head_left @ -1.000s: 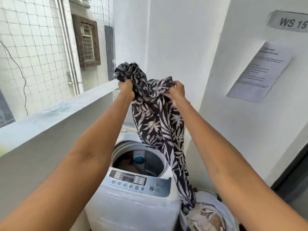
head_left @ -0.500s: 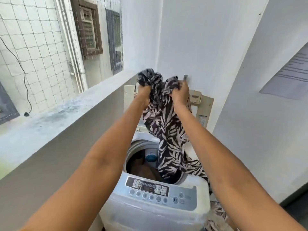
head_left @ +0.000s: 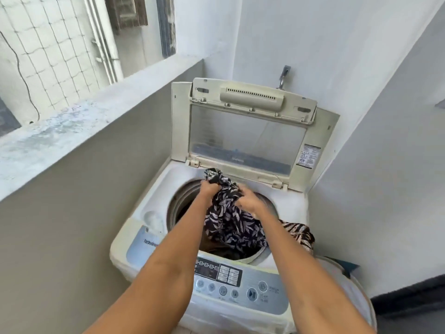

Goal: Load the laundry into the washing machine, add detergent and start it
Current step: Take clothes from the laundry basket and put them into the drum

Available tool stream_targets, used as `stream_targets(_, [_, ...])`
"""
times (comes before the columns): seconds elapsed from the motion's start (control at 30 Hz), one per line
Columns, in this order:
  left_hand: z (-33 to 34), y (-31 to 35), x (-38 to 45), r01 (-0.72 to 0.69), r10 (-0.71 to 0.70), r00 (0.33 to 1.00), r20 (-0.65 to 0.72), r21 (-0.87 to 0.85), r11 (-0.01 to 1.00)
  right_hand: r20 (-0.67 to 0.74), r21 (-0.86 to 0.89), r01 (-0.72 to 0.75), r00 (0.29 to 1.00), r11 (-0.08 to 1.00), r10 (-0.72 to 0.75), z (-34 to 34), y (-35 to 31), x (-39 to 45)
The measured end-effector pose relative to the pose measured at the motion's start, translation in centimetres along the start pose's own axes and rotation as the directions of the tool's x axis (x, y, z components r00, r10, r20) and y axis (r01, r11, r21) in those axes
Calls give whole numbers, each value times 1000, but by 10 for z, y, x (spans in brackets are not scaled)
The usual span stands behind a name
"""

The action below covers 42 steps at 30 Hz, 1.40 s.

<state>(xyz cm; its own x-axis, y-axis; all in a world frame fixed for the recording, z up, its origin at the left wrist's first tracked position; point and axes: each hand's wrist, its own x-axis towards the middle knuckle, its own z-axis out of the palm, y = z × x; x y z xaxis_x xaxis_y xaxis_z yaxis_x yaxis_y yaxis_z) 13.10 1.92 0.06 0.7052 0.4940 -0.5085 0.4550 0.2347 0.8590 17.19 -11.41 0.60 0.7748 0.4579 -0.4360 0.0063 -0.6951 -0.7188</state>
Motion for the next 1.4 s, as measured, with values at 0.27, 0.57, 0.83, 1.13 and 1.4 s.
stream_targets(0.27, [43,-26,31,-9,-50,991,121,444,896,-168,-710,-149,985,689,39,-37,56,0])
stream_targets(0.57, [117,-50,-14,-375,-59,819,571,610,698,-172,-899,-243,961,364,216,-89,82,-20])
stream_targets(0.83, [130,-83,-40,-538,113,763,637,528,658,-189,-657,-233,972,717,143,-92,83,-37])
stream_targets(1.13, [73,44,-34,-545,527,803,280,-17,839,-341,-102,70,935,992,-101,-129,-59,-39])
stream_targets(1.4, [28,89,-25,-539,495,834,245,162,827,-432,224,180,900,958,-68,-91,-90,-15])
